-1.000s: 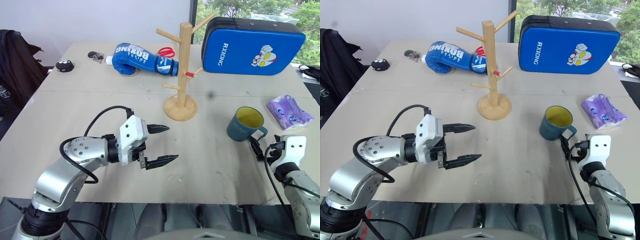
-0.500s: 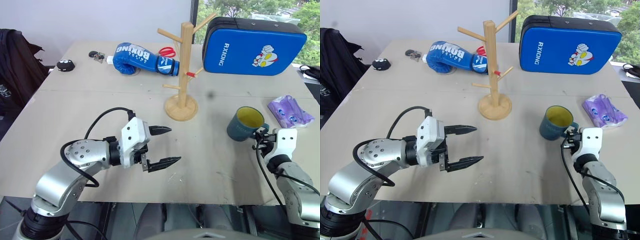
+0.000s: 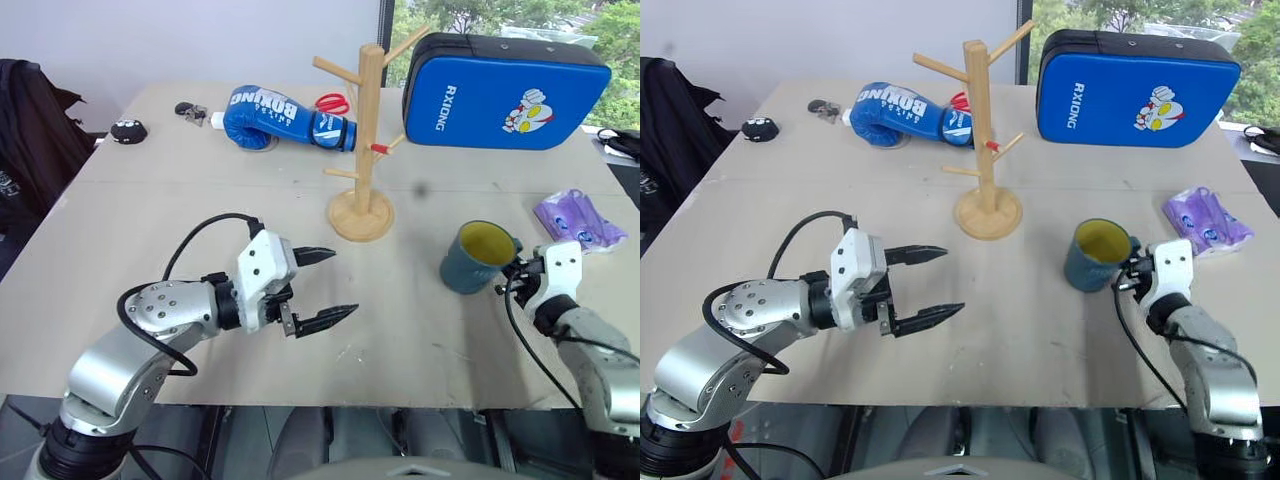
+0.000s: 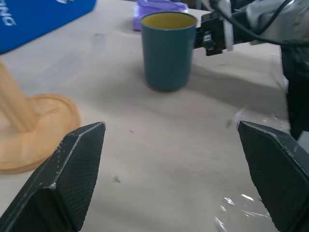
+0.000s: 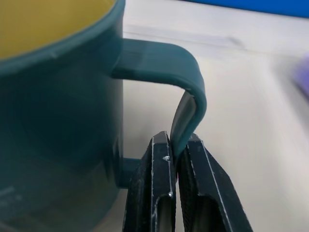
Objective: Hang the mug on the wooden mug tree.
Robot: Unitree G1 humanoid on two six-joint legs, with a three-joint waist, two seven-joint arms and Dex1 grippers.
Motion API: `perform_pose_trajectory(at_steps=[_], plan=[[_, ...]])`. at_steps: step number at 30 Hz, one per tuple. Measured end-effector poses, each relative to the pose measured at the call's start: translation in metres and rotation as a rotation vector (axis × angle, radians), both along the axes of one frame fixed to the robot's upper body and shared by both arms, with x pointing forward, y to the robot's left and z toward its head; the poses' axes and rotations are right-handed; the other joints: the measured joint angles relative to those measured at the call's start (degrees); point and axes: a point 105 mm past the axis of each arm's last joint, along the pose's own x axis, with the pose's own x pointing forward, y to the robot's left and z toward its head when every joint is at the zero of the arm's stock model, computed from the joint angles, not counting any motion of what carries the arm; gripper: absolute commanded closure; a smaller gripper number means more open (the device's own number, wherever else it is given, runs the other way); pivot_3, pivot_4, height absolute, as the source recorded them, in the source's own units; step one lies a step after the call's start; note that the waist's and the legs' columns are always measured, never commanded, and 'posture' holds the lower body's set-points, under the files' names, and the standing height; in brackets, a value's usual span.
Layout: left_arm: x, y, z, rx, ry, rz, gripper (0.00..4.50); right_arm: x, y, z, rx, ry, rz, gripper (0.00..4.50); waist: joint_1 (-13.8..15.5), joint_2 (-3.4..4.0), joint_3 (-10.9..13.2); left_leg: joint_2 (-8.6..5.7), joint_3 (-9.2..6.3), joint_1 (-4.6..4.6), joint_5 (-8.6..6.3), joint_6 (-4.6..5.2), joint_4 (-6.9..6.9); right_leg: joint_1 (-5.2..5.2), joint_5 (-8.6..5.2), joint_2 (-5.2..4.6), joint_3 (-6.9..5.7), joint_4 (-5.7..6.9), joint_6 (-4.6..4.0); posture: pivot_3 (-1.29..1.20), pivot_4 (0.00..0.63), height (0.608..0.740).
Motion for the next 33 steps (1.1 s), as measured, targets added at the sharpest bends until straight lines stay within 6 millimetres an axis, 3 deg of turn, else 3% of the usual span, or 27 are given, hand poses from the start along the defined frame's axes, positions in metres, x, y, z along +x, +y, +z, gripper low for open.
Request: perform_pose_trajectory(at_steps=[5,9,12,20,33], plan=[[0.005,0.010,0.022,-0.101,-0.040,0.057,0.00,0.020,0.020,0.068,-0.212,-0.075,0.287,4.47,0.14,0.04,0.06,0.00,-0.12,-0.05,0.00,0.00,-0.03,-0.01,0.00,0.01,-0.11,-0.06,0.00,0.00,0.150,0.737],[0.008,0.025,0.033,-0.195,-0.049,0.164,0.00,0.029,0.054,0.106,-0.372,-0.060,0.504,4.47,0.03,0.01,0.16,0.02,-0.17,-0.14,0.00,0.00,-0.01,-0.09,0.00,-0.01,-0.14,-0.06,-0.01,0.00,0.150,0.737],[0.007,0.035,0.035,-0.212,-0.050,0.229,0.00,0.031,0.075,0.123,-0.400,-0.056,0.561,4.47,0.15,-0.04,0.19,0.03,-0.22,-0.20,0.00,0.00,-0.03,-0.11,0.00,-0.04,-0.19,-0.08,-0.01,0.00,0.150,0.737],[0.002,0.038,0.036,-0.238,-0.044,0.291,0.00,0.032,0.113,0.142,-0.386,0.005,0.581,4.47,0.37,-0.07,0.21,0.00,-0.33,-0.38,0.01,-0.01,0.07,-0.18,0.01,-0.22,-0.33,-0.06,-0.01,0.00,0.150,0.737],[0.002,0.046,0.042,-0.313,-0.056,0.305,0.00,0.044,0.145,0.147,-0.378,0.030,0.525,4.47,0.05,-0.09,0.19,-0.07,-0.17,-0.99,0.17,-0.30,0.03,-0.93,0.03,-0.19,-0.24,0.06,0.00,0.00,0.150,0.737]])
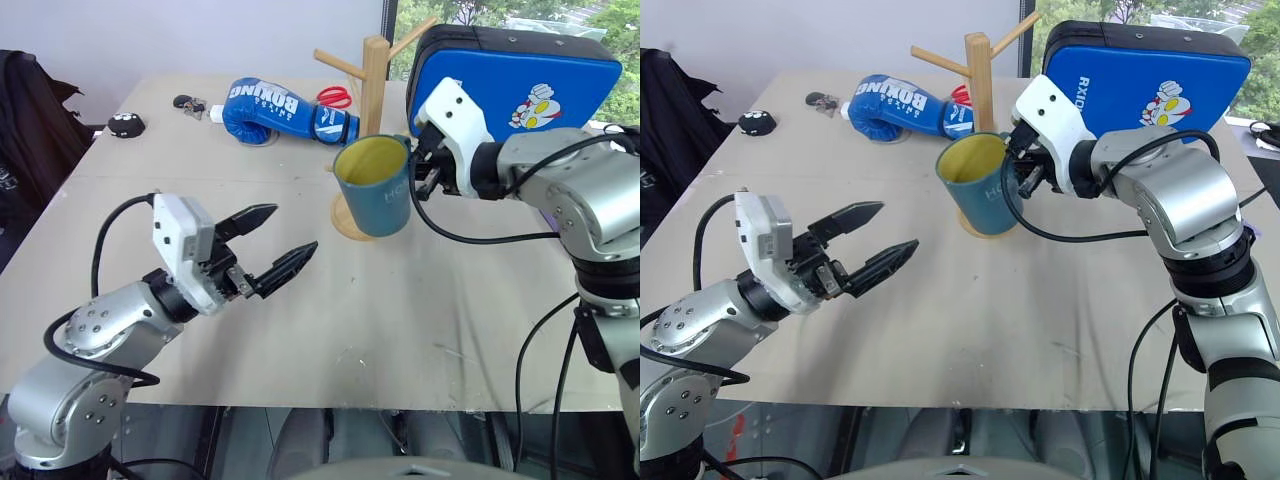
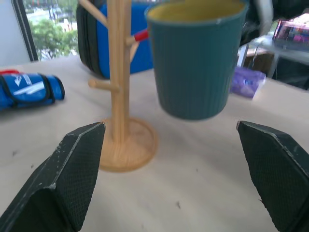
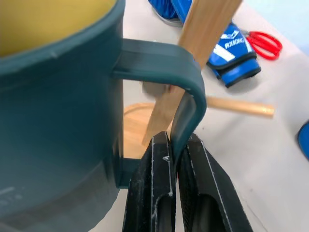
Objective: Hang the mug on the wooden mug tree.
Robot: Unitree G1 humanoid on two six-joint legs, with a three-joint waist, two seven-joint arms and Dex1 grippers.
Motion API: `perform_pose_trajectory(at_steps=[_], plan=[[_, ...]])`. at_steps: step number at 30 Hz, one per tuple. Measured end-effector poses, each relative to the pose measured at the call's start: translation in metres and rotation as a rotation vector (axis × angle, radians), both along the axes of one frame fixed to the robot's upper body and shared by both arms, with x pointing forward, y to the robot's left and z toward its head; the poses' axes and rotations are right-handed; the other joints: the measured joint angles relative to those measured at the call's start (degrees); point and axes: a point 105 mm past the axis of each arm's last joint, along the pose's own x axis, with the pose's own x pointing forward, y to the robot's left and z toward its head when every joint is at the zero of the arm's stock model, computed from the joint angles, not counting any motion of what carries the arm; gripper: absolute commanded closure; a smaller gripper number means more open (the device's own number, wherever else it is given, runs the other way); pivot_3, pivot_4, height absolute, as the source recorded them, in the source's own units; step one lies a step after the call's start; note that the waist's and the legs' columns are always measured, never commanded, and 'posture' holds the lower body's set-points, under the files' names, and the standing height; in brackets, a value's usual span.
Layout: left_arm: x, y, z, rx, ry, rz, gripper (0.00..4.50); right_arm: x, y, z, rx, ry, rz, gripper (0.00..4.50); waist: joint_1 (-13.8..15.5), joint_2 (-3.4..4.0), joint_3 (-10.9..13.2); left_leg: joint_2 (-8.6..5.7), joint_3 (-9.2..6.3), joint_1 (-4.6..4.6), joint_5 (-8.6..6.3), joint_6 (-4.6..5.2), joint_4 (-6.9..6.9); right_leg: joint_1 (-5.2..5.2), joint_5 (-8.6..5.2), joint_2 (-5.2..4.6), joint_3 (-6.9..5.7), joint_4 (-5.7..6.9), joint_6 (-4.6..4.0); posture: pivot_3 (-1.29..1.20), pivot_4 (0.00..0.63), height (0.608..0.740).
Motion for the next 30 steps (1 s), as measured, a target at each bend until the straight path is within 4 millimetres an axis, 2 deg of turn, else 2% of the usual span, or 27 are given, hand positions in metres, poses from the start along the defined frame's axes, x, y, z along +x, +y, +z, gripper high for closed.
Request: perform_pose_trajectory(at_steps=[5,10,14,16,17,21,22,26,30], plan=[[-0.008,0.015,-0.008,-0.023,0.029,0.022,0.00,0.006,0.002,-0.003,-0.001,0.005,-0.017,4.47,-0.12,0.00,0.00,0.01,0.04,0.01,0.00,0.00,0.00,-0.02,0.00,0.00,0.01,0.00,0.00,0.00,0.150,0.737],[-0.013,0.018,-0.001,-0.085,-0.022,0.020,0.00,0.009,0.002,-0.004,0.000,0.006,-0.025,4.47,0.08,-0.02,-0.01,0.01,0.04,0.01,0.00,0.00,0.01,-0.01,0.00,0.00,0.01,0.01,0.00,0.00,0.150,0.737],[-0.015,0.018,0.001,-0.103,-0.036,0.008,0.00,0.009,0.004,-0.003,0.003,-0.002,-0.018,3.40,-0.07,-0.01,-0.01,0.02,0.04,0.01,0.00,0.00,0.00,-0.02,0.00,0.01,0.01,0.02,0.00,0.00,0.150,0.737],[-0.016,0.018,0.002,-0.107,-0.043,0.006,0.00,0.009,0.004,-0.002,0.004,-0.008,-0.019,2.37,-0.09,-0.01,-0.01,0.02,0.04,0.01,0.00,0.01,0.00,-0.02,0.00,0.00,0.01,0.02,0.00,0.00,0.150,0.737],[-0.016,0.018,0.003,-0.111,-0.048,0.005,0.00,0.009,0.003,-0.001,0.008,-0.008,-0.019,2.17,-0.09,-0.01,-0.01,0.02,0.04,0.01,0.00,0.01,0.00,-0.02,0.00,0.00,0.01,0.02,0.00,0.00,0.150,0.737],[-0.015,0.017,0.007,-0.124,-0.078,0.001,0.00,0.006,0.001,0.001,0.031,0.012,-0.014,0.32,-0.03,-0.01,-0.01,0.02,0.04,0.01,0.00,0.01,0.00,-0.02,0.00,0.01,0.01,0.03,0.00,0.00,0.150,0.737],[-0.015,0.016,0.007,-0.125,-0.078,-0.001,0.00,0.005,-0.002,0.004,0.035,0.013,-0.014,0.13,0.01,-0.01,-0.01,0.01,0.04,0.01,-0.01,0.01,0.00,-0.02,0.00,0.00,0.01,0.02,0.00,0.00,0.150,0.737],[-0.016,0.015,0.004,-0.127,-0.066,0.000,0.00,-0.007,-0.023,0.017,0.045,0.022,-0.028,0.13,0.13,-0.01,-0.01,0.02,0.03,-0.02,-0.02,0.04,-0.01,-0.02,0.00,-0.02,0.00,-0.02,0.00,0.00,0.150,0.737],[-0.015,0.015,0.003,-0.133,-0.074,0.012,0.00,-0.028,-0.043,0.031,0.110,0.082,0.005,0.13,0.09,-0.03,-0.01,0.04,0.03,0.00,-0.16,0.28,0.00,-0.01,0.00,0.00,0.01,-0.01,0.00,0.00,0.150,0.737]])
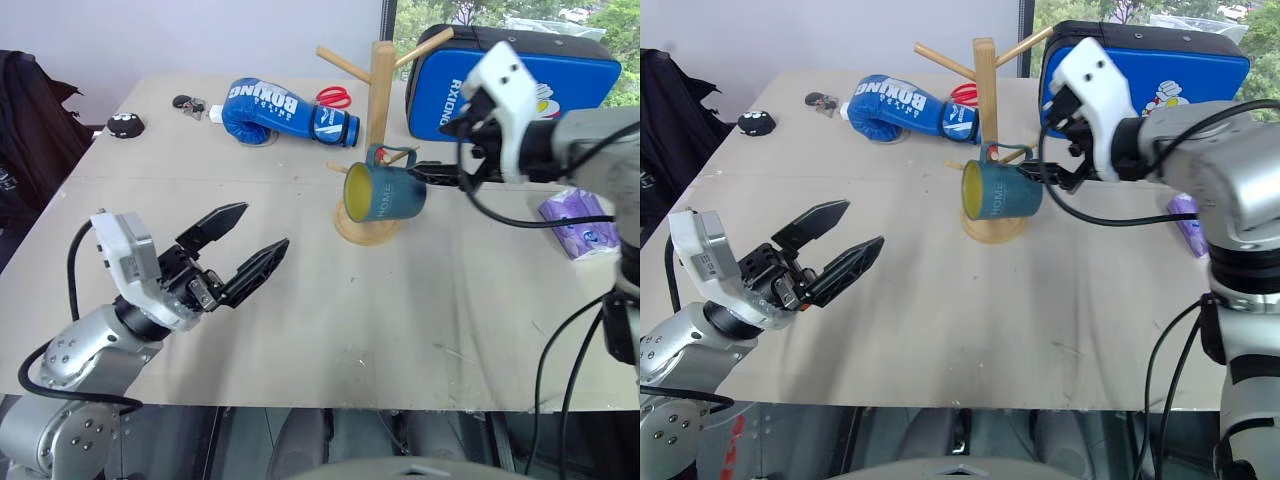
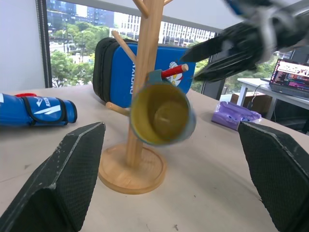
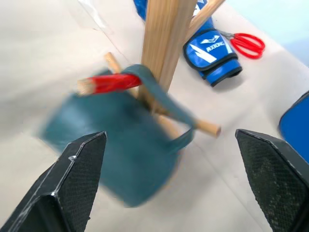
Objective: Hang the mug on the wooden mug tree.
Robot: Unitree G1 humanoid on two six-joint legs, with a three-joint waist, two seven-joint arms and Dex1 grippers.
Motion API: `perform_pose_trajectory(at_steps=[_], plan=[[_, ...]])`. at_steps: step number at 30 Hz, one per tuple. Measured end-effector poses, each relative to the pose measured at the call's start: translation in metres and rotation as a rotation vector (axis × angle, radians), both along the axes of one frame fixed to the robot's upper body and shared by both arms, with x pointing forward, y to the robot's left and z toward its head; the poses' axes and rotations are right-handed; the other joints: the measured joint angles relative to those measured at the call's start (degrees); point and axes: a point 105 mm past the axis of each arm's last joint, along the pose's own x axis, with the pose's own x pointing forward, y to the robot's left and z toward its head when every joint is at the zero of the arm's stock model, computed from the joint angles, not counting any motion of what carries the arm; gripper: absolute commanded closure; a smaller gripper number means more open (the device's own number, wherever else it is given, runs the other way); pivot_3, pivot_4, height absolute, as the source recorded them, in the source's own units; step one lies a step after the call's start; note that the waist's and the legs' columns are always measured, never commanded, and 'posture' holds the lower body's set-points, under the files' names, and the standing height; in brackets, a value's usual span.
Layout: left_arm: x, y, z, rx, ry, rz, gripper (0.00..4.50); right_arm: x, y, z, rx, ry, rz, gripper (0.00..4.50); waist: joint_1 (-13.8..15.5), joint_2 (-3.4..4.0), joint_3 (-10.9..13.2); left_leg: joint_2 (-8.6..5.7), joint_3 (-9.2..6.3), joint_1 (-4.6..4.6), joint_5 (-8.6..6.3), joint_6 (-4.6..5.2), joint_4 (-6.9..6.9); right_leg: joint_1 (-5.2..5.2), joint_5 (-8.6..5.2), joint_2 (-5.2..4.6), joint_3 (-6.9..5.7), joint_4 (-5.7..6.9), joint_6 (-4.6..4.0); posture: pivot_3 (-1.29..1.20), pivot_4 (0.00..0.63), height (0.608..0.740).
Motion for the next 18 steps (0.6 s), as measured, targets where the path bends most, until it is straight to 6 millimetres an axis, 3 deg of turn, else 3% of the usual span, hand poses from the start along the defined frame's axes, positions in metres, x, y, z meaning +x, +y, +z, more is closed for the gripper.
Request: perform_pose_trajectory(at_steps=[3,5,7,9,10,13,18], plan=[[0.001,-0.002,-0.002,0.005,-0.013,0.005,0.00,-0.014,-0.016,-0.005,0.043,0.050,0.017,0.13,0.13,-0.10,-0.06,-0.01,-0.02,0.02,-0.01,0.01,0.02,0.07,0.00,0.00,-0.03,-0.02,0.00,0.00,0.150,0.737],[0.001,-0.003,-0.004,0.011,-0.015,0.010,0.00,-0.026,-0.023,-0.022,0.089,0.118,0.046,0.13,0.18,-0.22,-0.13,-0.01,-0.03,0.03,-0.01,0.02,0.02,0.13,0.00,0.01,-0.03,-0.03,0.00,0.00,0.150,0.737],[0.002,-0.005,-0.015,0.043,0.013,0.021,0.00,-0.042,-0.028,-0.057,0.149,0.223,0.070,0.13,0.23,-0.26,-0.17,-0.02,-0.03,0.03,-0.01,0.02,0.02,0.14,0.00,0.02,-0.03,-0.03,0.01,0.00,0.150,0.737],[0.005,-0.009,-0.036,0.127,0.068,0.035,0.00,-0.057,-0.030,-0.096,0.252,0.240,0.066,0.13,0.51,-0.44,-0.39,-0.04,0.00,0.02,-0.01,0.02,-0.01,0.17,-0.01,0.09,-0.13,-0.05,0.00,0.00,0.150,0.737],[0.008,-0.007,-0.056,0.169,0.133,0.052,0.00,-0.066,-0.031,-0.124,0.330,0.270,0.042,0.13,0.69,-0.35,-0.36,-0.02,0.05,-0.03,0.00,0.01,-0.06,0.07,-0.01,0.10,-0.04,-0.07,0.01,0.00,0.150,0.737],[0.008,-0.004,-0.099,0.282,0.246,0.080,0.00,-0.076,-0.050,-0.169,0.389,0.195,-0.112,0.13,0.26,-0.06,-0.30,-0.05,0.16,0.18,0.00,0.01,0.04,0.19,-0.01,0.10,0.12,0.01,0.03,0.00,0.150,0.737],[0.007,0.001,-0.131,0.358,0.302,0.110,0.00,-0.085,-0.074,-0.198,0.335,0.078,-0.204,0.13,-0.16,-0.13,-0.30,0.01,0.31,0.92,-0.01,0.01,-0.02,0.86,-0.04,0.20,0.12,-0.07,0.00,0.00,0.150,0.737]])
